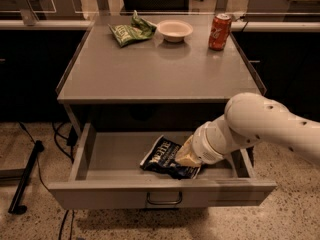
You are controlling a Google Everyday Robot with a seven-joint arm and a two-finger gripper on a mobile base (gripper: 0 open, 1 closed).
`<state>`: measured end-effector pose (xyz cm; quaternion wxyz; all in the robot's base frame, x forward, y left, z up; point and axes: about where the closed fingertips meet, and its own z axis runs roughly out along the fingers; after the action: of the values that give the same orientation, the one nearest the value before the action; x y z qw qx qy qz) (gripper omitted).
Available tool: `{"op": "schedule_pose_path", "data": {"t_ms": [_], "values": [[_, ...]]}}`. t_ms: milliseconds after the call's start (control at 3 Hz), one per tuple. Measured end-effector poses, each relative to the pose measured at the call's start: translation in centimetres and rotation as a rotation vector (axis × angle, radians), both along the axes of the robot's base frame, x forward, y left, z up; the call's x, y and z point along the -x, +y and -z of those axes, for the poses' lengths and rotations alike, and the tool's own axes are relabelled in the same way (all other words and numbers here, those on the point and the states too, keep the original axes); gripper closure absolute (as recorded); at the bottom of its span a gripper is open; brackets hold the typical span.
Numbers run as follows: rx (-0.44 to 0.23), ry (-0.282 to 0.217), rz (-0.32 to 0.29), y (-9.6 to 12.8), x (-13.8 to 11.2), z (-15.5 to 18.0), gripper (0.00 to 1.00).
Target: Pick blue chip bag from top drawer and place on counter
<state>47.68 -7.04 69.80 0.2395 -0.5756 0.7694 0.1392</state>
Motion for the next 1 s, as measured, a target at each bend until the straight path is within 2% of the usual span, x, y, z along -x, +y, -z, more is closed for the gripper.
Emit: {"op": "schedule_pose_path", "data": {"t_ms": [333,1000], "values": [[-0.002,0.004,-0.002,0.1,0.0,0.3,0.59],[-0.002,0.013,0.005,0.6,-0.4,1.6,0.07]]}}
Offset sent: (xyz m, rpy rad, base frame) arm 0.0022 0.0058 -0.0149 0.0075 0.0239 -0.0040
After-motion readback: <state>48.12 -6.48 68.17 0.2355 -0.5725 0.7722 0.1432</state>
